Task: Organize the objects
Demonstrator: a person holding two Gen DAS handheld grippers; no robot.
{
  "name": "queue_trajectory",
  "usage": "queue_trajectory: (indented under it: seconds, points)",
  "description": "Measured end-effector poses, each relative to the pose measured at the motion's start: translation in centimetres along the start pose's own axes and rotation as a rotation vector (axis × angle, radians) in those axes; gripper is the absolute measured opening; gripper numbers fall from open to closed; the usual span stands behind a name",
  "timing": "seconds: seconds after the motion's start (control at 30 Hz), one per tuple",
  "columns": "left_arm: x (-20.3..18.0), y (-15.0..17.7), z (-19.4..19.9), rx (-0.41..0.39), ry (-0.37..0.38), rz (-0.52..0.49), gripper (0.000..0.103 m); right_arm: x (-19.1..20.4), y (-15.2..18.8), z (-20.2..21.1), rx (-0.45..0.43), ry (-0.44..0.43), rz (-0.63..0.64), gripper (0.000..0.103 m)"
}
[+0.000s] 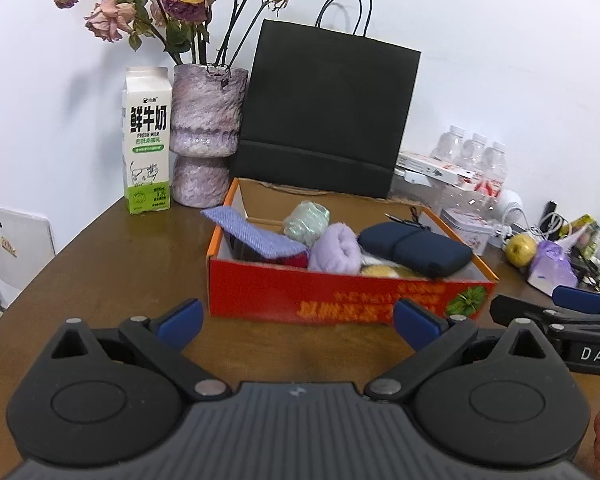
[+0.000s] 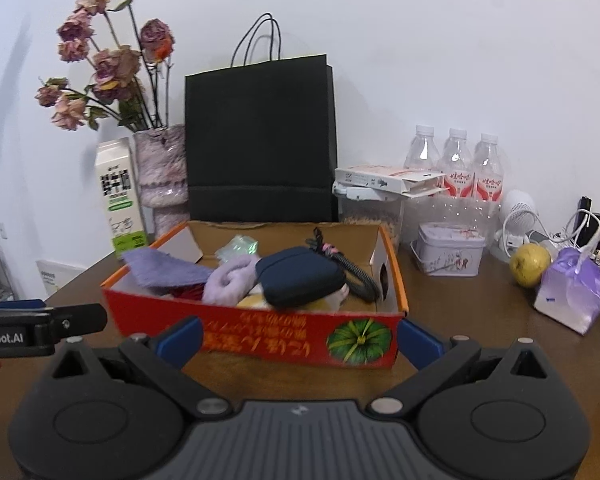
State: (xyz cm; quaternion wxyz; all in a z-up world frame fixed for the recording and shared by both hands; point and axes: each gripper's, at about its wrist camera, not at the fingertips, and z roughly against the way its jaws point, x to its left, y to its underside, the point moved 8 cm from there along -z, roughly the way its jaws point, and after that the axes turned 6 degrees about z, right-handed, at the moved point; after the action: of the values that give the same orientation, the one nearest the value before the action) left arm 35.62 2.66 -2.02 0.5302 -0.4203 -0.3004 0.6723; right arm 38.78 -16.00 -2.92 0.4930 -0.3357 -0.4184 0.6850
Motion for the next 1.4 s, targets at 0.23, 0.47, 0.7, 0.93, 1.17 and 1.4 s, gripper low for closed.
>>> queue_trajectory:
  seconds: [0.23,0.47,0.7,0.93,1.17,1.4]
  points:
    - [0.4,1.7,4.4,0.016,-0.015,-0.022,0.103,1.3,1.4,4.7,0.0,-0.01,-0.016,0.103]
    - [0.9,3.5,8.5,0.023,-0.027,-0.031,0.103,2.3,3.3,8.5,0.015,-0.023,-0.028,0.103]
    - [1.0,4.8,10.9,0.027,-0.04,-0.037,0.103,2.8,4.6,11.4,0.013,-0.018,-0.029,0.103]
    - [1.0,5.5,11.9,0.029,-0.046,-0.04,0.103,2.8,4.8,12.8,0.004,-0.017,-0.026,0.103]
    - [0.9,5.8,12.4,0.026,-0.051,-0.045,0.103,3.1,4.9,13.5,-0.001,-0.021,-0.021,0.103]
    - [0.9,5.8,12.7,0.023,-0.048,-0.043,0.103,3.2,4.9,13.8,-0.004,-0.02,-0.021,0.103]
